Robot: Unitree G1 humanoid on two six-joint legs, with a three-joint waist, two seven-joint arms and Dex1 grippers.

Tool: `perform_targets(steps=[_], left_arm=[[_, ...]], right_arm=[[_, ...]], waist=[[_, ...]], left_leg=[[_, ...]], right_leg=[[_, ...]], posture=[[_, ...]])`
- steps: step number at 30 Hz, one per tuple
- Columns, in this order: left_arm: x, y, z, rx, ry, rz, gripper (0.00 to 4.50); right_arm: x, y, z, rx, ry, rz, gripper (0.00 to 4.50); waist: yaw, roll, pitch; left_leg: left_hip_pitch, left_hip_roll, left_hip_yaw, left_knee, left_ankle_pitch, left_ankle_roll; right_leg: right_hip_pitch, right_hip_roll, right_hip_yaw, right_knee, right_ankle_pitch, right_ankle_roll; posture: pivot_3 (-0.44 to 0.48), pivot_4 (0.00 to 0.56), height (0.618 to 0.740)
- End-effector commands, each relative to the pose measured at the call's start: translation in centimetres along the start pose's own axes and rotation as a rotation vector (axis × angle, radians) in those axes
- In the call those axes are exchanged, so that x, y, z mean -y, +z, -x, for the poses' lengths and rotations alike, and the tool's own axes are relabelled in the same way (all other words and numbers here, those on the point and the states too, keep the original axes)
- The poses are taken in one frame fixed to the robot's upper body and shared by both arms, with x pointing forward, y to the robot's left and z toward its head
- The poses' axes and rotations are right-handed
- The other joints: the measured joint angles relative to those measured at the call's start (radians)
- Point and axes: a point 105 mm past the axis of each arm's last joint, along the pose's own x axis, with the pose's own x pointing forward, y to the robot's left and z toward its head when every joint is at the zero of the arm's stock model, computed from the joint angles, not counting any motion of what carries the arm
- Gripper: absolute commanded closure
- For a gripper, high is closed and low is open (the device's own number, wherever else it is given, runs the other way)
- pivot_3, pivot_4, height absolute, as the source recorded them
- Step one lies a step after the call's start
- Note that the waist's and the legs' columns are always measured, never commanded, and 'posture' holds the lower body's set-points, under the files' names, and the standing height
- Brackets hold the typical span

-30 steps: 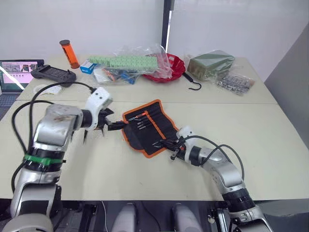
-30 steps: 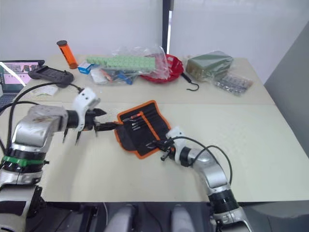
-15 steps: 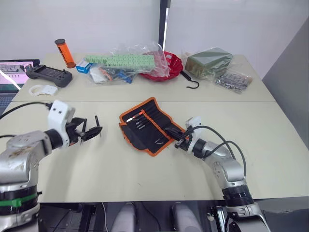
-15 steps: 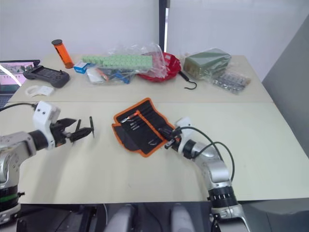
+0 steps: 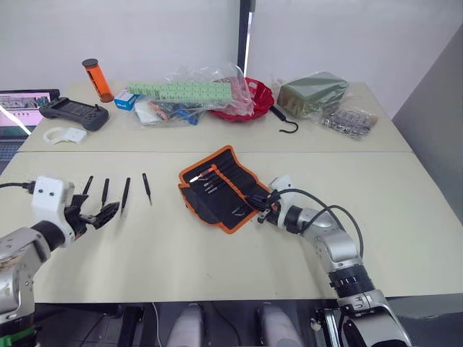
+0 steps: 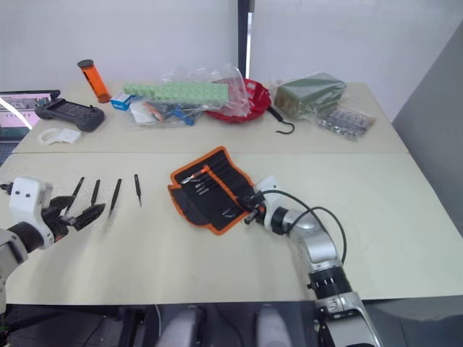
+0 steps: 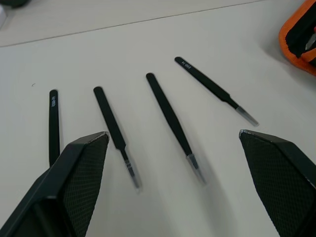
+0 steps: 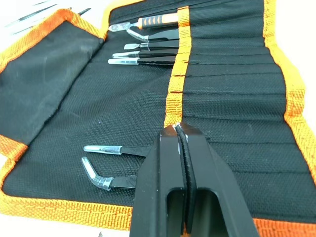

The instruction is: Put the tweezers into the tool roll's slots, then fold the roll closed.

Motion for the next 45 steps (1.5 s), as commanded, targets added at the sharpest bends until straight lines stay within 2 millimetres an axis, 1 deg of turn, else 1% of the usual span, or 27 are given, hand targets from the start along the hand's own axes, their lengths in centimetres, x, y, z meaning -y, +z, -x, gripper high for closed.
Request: perform_targets(steps=[1,3,5,6,8,10,12,15,19,22,24,27,29,31,33,37,39,45], left_arm=[[-3.5,0.8,3.6,0.085,0.199,0.002,0.01],[-4.6,0.4,5.0,0.099,0.255,0.020,0.01],[-6.0,-0.4,7.3,0.119,0.328,0.096,0.01],[-6.4,-0.6,8.0,0.124,0.352,0.120,0.01],[-7.3,-2.6,9.9,0.092,0.396,0.181,0.01],[-7.5,-4.0,11.3,0.074,0.420,0.219,0.01],[-7.4,-5.2,12.3,0.066,0.440,0.232,0.01],[-6.9,-6.5,13.3,0.047,0.450,0.251,0.01],[-6.6,-7.2,13.7,0.042,0.445,0.257,0.01],[-6.3,-6.7,13.3,0.055,0.424,0.253,0.01],[-6.1,-6.3,12.6,0.059,0.398,0.242,0.01],[-4.9,-5.2,10.4,0.066,0.293,0.212,0.01],[-4.6,-4.6,9.1,0.066,0.256,0.200,0.01],[-4.8,-4.0,7.4,0.058,0.228,0.181,0.01],[-5.3,-3.8,5.8,0.039,0.204,0.161,0.01],[-6.1,-3.3,3.1,0.022,0.177,0.135,0.01],[-6.5,-3.2,2.0,0.015,0.173,0.136,0.01],[-7.1,-4.0,-0.7,-0.008,0.155,0.139,0.01]], right_arm=[[0.1,-2.2,0.3,-0.087,-0.006,-0.007,4.50],[-0.2,-2.4,0.3,-0.095,0.003,-0.007,4.50],[-0.3,-2.4,0.1,-0.090,0.003,-0.011,4.50],[-0.3,-2.4,0.0,-0.088,0.003,-0.013,4.50],[-0.5,-2.5,-0.1,-0.093,0.013,-0.015,4.50],[-0.6,-2.5,-0.1,-0.094,0.019,-0.018,4.50],[-0.6,-2.6,-0.2,-0.097,0.024,-0.018,4.50],[-0.8,-2.7,-0.3,-0.103,0.035,-0.015,4.50],[-0.8,-2.6,-0.3,-0.102,0.040,-0.015,4.50],[-0.8,-2.6,-0.2,-0.103,0.040,-0.015,4.50],[-0.8,-2.6,-0.2,-0.104,0.038,-0.015,4.50],[-0.7,-2.6,0.0,-0.104,0.028,-0.014,4.50],[-0.6,-2.7,0.1,-0.104,0.023,-0.013,4.50],[-0.7,-2.7,0.2,-0.105,0.018,-0.010,4.50],[-0.7,-2.7,0.2,-0.103,0.009,-0.009,4.50],[-0.6,-2.4,0.4,-0.095,-0.006,-0.008,4.50],[-0.7,-2.6,0.5,-0.096,-0.012,-0.009,4.50],[-1.3,-2.7,0.4,-0.090,-0.020,-0.016,4.50]], waist=[[0.000,-0.001,-0.001],[0.000,-0.001,-0.001],[0.001,-0.002,-0.001],[0.001,-0.002,-0.002],[0.001,-0.004,-0.002],[0.000,-0.004,-0.002],[0.001,-0.004,-0.003],[0.004,-0.006,-0.004],[0.004,-0.011,-0.007],[0.004,-0.011,-0.007],[0.004,-0.011,-0.007],[0.006,-0.011,-0.007],[0.006,-0.011,-0.008],[0.007,-0.011,-0.008],[0.007,-0.011,-0.007],[0.002,-0.011,-0.007],[0.001,-0.011,-0.008],[0.002,-0.011,-0.008]], left_leg=[[0.000,0.000,0.000,0.000,0.000,0.000],[0.002,0.001,0.001,0.000,0.000,0.000],[0.002,0.001,0.001,0.000,0.000,-0.001],[0.002,0.001,0.002,0.000,0.000,-0.001],[0.002,0.001,0.002,0.000,0.000,-0.001],[0.003,0.002,0.003,0.000,0.000,-0.001],[0.004,0.002,0.004,0.000,-0.001,-0.001],[0.004,0.004,0.004,0.000,-0.001,-0.001],[0.004,0.005,0.004,0.000,-0.002,-0.003],[0.005,0.006,0.005,0.000,-0.002,-0.003],[0.005,0.006,0.005,0.000,-0.002,-0.004],[0.005,0.007,0.006,0.000,-0.003,-0.004],[0.005,0.007,0.006,0.000,-0.003,-0.004],[0.005,0.007,0.006,0.000,-0.003,-0.004],[0.006,0.007,0.006,0.000,-0.003,-0.004],[0.006,0.007,0.006,0.000,-0.003,-0.005],[0.005,0.009,0.006,0.000,-0.004,-0.006],[0.004,0.010,0.006,-0.001,-0.004,-0.006]], right_leg=[[0.000,0.000,0.000,0.000,0.000,0.000],[0.001,0.000,0.000,0.000,0.000,0.000],[0.001,0.000,0.000,0.000,0.000,-0.001],[0.001,0.000,0.000,0.000,0.000,-0.001],[0.001,0.000,0.000,0.000,0.000,-0.001],[0.002,0.000,0.000,-0.001,0.000,-0.002],[0.002,0.000,0.000,-0.001,0.000,-0.002],[0.002,0.001,0.000,-0.001,0.000,-0.004],[0.003,0.001,0.000,-0.001,-0.001,-0.005],[0.003,0.001,-0.001,-0.001,-0.002,-0.006],[0.003,0.002,-0.001,-0.001,-0.002,-0.006],[0.003,0.002,-0.001,-0.001,-0.002,-0.006],[0.003,0.002,-0.001,-0.001,-0.002,-0.006],[0.003,0.003,-0.001,-0.001,-0.002,-0.006],[0.003,0.003,-0.001,-0.001,-0.002,-0.006],[0.003,0.004,0.000,-0.001,-0.002,-0.006],[0.001,0.005,0.000,-0.001,-0.002,-0.006],[0.000,0.007,0.000,0.000,-0.002,-0.006]], posture=[[0.000,0.150,0.740],[0.000,0.150,0.740],[0.000,0.150,0.740],[0.000,0.150,0.740],[0.000,0.150,0.740],[0.000,0.150,0.740],[0.000,0.150,0.740],[0.000,0.150,0.740],[0.000,0.150,0.740],[0.000,0.150,0.740],[0.000,0.150,0.740],[0.000,0.150,0.740],[0.000,0.150,0.740],[0.000,0.150,0.740],[0.000,0.150,0.740],[0.000,0.150,0.740],[0.000,0.150,0.740],[0.000,0.150,0.740]])
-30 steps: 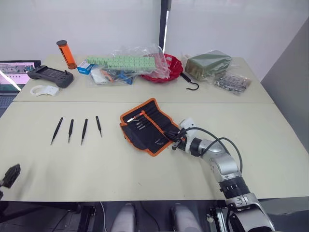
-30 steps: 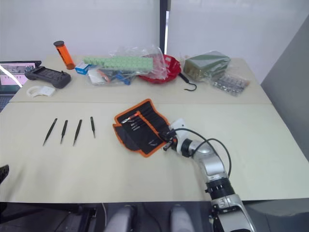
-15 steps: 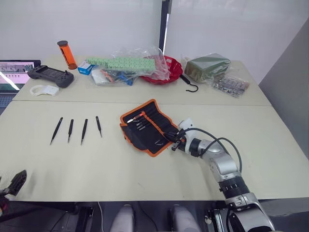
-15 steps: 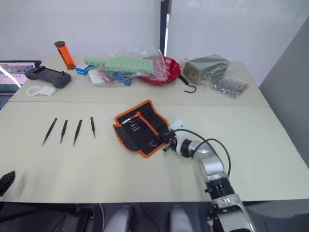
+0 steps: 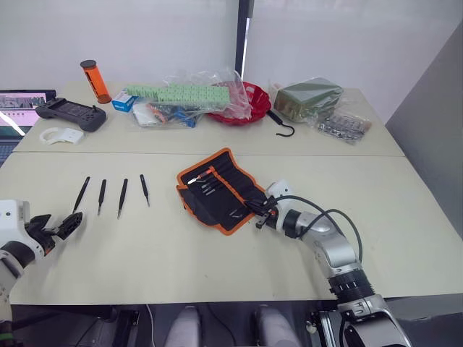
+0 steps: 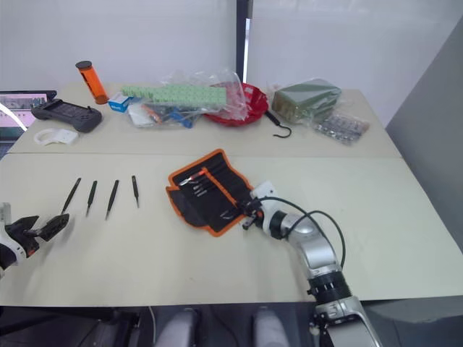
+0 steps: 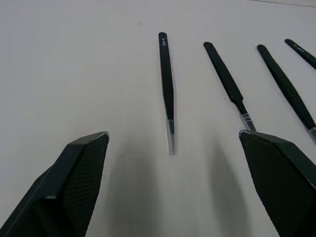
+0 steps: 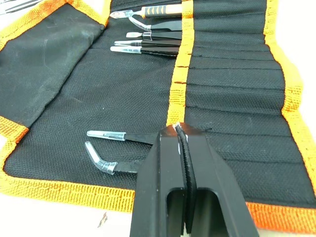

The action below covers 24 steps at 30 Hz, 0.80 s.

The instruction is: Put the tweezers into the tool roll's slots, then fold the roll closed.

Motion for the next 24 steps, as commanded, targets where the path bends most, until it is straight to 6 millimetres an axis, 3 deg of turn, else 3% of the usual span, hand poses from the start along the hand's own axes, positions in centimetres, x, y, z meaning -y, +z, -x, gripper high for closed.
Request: perform_targets(steps=[1,9,10,15,22,24], left_arm=[[-0.5,0.9,-0.8,0.020,0.000,-0.054,0.01],[0.2,1.6,-4.0,0.012,-0.042,-0.135,0.01],[0.3,1.5,-4.2,0.005,-0.047,-0.143,0.57],[0.2,0.3,-4.7,-0.042,-0.051,-0.143,2.20],[-0.9,-0.3,-3.8,-0.039,-0.030,-0.109,4.48],[-1.1,0.0,-3.4,-0.022,-0.019,-0.121,4.48]], right_arm=[[-0.4,-1.9,0.1,-0.071,-0.011,-0.037,4.50],[-0.2,-1.8,0.2,-0.073,-0.033,-0.034,4.50],[-0.2,-1.8,0.2,-0.073,-0.034,-0.034,4.50],[-0.2,-1.8,0.2,-0.074,-0.034,-0.031,4.50],[-0.3,-1.9,0.3,-0.080,-0.032,-0.026,4.50],[-0.1,-1.8,0.2,-0.078,-0.037,-0.025,4.50]], waist=[[0.002,0.000,0.000],[0.003,-0.002,-0.001],[0.003,-0.002,-0.001],[0.002,0.001,-0.002],[0.001,0.004,-0.003],[0.001,0.005,-0.003]], left_leg=[[0.000,0.000,0.000,0.000,0.000,0.000],[0.001,0.000,0.000,0.001,0.000,0.000],[0.001,0.000,0.000,0.001,0.000,0.000],[0.001,0.001,0.000,0.001,0.000,0.000],[0.001,0.001,0.000,0.001,0.000,0.000],[0.001,0.001,0.000,0.001,0.000,0.000]], right_leg=[[0.000,0.000,0.000,0.000,0.000,0.000],[0.000,0.001,0.000,0.001,0.000,-0.001],[0.000,0.001,0.000,0.001,0.000,-0.001],[0.000,0.001,0.000,0.001,0.001,-0.001],[0.000,0.001,0.000,0.001,0.000,0.000],[0.000,0.001,0.000,0.001,0.000,0.000]], posture=[[0.000,0.150,0.740],[0.000,0.150,0.740],[0.000,0.150,0.740],[0.000,0.150,0.740],[0.000,0.150,0.740],[0.000,0.150,0.740]])
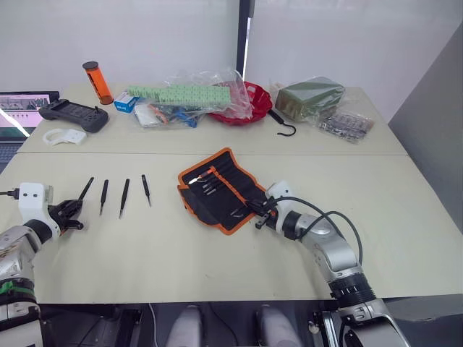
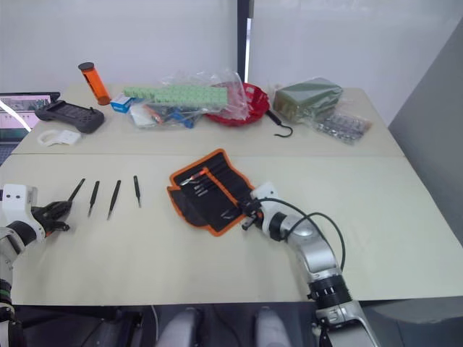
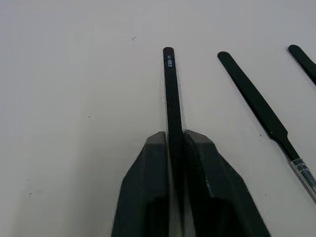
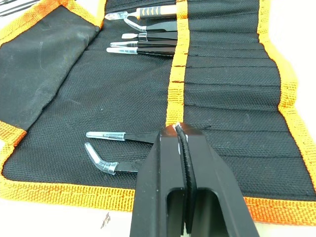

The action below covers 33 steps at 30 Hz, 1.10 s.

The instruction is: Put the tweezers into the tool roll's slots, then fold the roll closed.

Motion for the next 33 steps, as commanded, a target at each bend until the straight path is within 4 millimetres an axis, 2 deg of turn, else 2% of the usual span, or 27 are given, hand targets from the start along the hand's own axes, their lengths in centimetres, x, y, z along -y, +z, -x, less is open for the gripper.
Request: perform_targets(steps=[1,8,14,18,25,26,29,33], left_arm=[[-0.5,-0.1,0.9,0.008,0.012,-0.009,4.48],[-0.8,3.1,2.2,0.124,0.030,-0.024,4.48],[-0.1,5.7,2.9,0.178,0.000,-0.071,4.48],[2.7,7.4,2.7,0.166,-0.120,-0.154,4.48],[12.0,11.2,2.8,0.183,-0.509,-0.222,4.48],[12.5,11.3,2.8,0.175,-0.527,-0.230,4.48],[15.8,12.6,2.9,0.131,-0.651,-0.281,4.48],[18.6,12.9,1.9,0.060,-0.683,-0.430,4.48]], right_arm=[[0.0,-1.8,0.1,-0.073,-0.006,-0.021,4.50],[0.0,-1.5,-0.2,-0.067,0.004,-0.014,4.50],[-0.1,-1.5,-0.3,-0.054,-0.003,-0.031,4.50],[-0.4,-1.7,-0.3,-0.050,-0.011,-0.043,4.50],[-0.7,-1.8,-0.3,-0.052,-0.012,-0.043,4.50],[-0.6,-1.8,-0.3,-0.052,-0.012,-0.044,4.50],[-0.4,-1.8,-0.2,-0.049,-0.027,-0.050,4.50],[-0.2,-1.8,0.0,-0.044,-0.046,-0.053,4.50]], waist=[[0.000,0.000,0.000],[-0.002,0.000,0.000],[-0.002,0.000,0.000],[-0.002,0.000,0.000],[-0.001,0.000,0.000],[-0.002,0.000,0.000],[-0.003,0.001,0.001],[-0.002,0.002,0.001]], left_leg=[[0.000,0.000,0.000,0.000,0.000,0.000],[-0.001,0.001,0.000,0.000,0.000,0.000],[-0.001,0.001,0.000,0.000,0.000,0.000],[-0.001,0.002,0.000,0.000,0.000,0.000],[-0.001,0.002,-0.001,0.000,0.000,0.000],[-0.001,0.002,0.000,0.000,0.000,0.000],[-0.001,0.002,-0.001,0.000,0.000,0.000],[-0.002,0.003,-0.001,0.000,0.000,0.000]], right_leg=[[0.000,0.000,0.000,0.000,0.000,0.000],[-0.001,0.001,0.000,0.000,0.000,0.000],[-0.001,0.001,0.000,0.000,0.000,0.000],[-0.001,0.002,0.000,0.000,0.000,0.000],[-0.001,0.002,0.000,0.000,0.000,0.000],[-0.001,0.002,0.000,0.000,0.000,0.000],[-0.001,0.003,0.000,0.000,0.000,0.000],[0.000,0.005,0.002,0.000,0.000,0.000]], posture=[[0.000,0.150,0.740],[0.000,0.150,0.740],[0.000,0.150,0.740],[0.000,0.150,0.740],[0.000,0.150,0.740],[0.000,0.150,0.740],[0.000,0.150,0.740],[0.000,0.150,0.740]])
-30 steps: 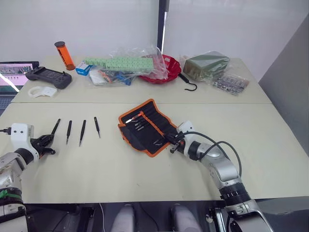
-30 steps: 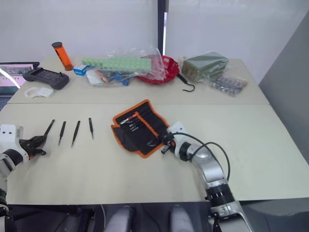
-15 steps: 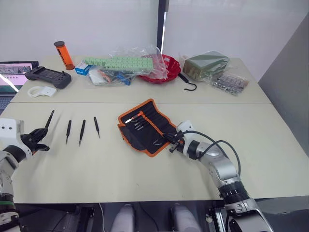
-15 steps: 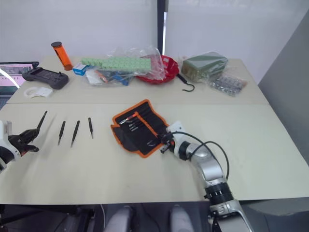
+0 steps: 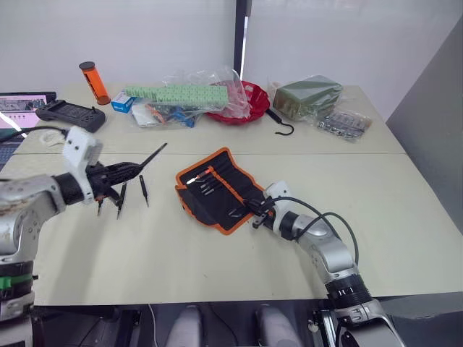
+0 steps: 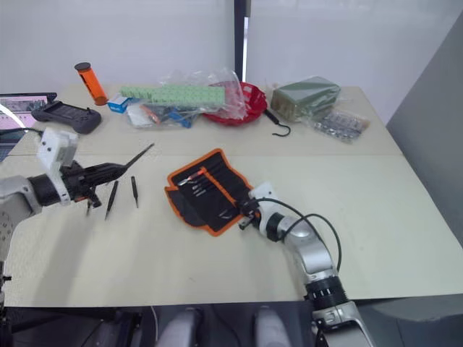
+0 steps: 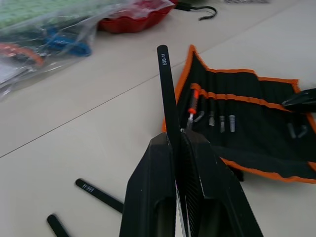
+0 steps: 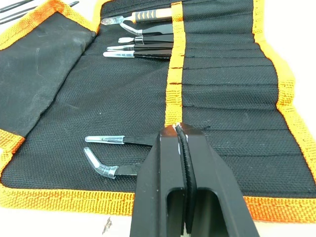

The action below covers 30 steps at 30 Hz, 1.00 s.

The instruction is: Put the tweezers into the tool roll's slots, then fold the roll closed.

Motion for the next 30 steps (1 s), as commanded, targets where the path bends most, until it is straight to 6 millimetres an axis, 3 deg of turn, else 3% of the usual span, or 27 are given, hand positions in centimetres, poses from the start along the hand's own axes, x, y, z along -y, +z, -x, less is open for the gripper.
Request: perform_targets(steps=[1,7,9,15,20,30], left_arm=[[1.4,1.2,-1.5,-0.045,-0.049,-0.070,4.48],[4.4,1.6,-3.3,-0.212,-0.202,0.012,4.48],[4.5,1.5,-4.0,-0.237,-0.204,0.050,4.48],[4.9,-0.2,-6.2,-0.344,-0.209,-0.099,4.48],[5.3,-0.6,-7.9,-0.390,-0.226,-0.108,4.48],[5.6,-1.3,-10.0,-0.391,-0.228,-0.122,4.48]], right_arm=[[0.1,-1.7,0.3,-0.062,-0.026,-0.028,4.50],[0.5,-1.9,0.8,-0.063,-0.058,-0.028,4.50],[0.6,-1.9,0.9,-0.063,-0.067,-0.028,4.50],[0.7,-1.9,1.1,-0.063,-0.083,-0.030,4.50],[0.7,-1.9,1.1,-0.065,-0.086,-0.027,4.50],[1.0,-1.9,1.2,-0.065,-0.097,-0.025,4.50]], waist=[[0.000,0.001,0.001],[-0.001,0.003,0.002],[0.001,0.004,0.003],[0.003,0.005,0.004],[0.006,0.005,0.004],[0.005,0.006,0.004]], left_leg=[[0.000,0.000,0.000,0.000,0.000,0.000],[-0.002,0.001,-0.001,0.001,0.000,0.000],[-0.002,0.001,-0.001,0.001,0.000,0.000],[-0.002,0.000,-0.002,0.001,0.000,0.000],[-0.003,0.000,-0.002,0.002,0.000,0.000],[-0.003,0.000,-0.003,0.003,0.000,0.000]], right_leg=[[0.000,0.000,0.000,0.000,0.000,0.000],[-0.001,0.003,0.001,0.000,0.000,0.000],[-0.001,0.003,0.001,0.000,0.000,0.000],[0.000,0.003,0.002,0.000,0.000,0.000],[0.000,0.003,0.002,0.000,0.000,0.000],[0.000,0.003,0.002,0.000,0.000,0.000]], posture=[[0.000,0.150,0.740],[0.000,0.150,0.740],[0.000,0.150,0.740],[0.000,0.150,0.740],[0.000,0.150,0.740],[0.000,0.150,0.740]])
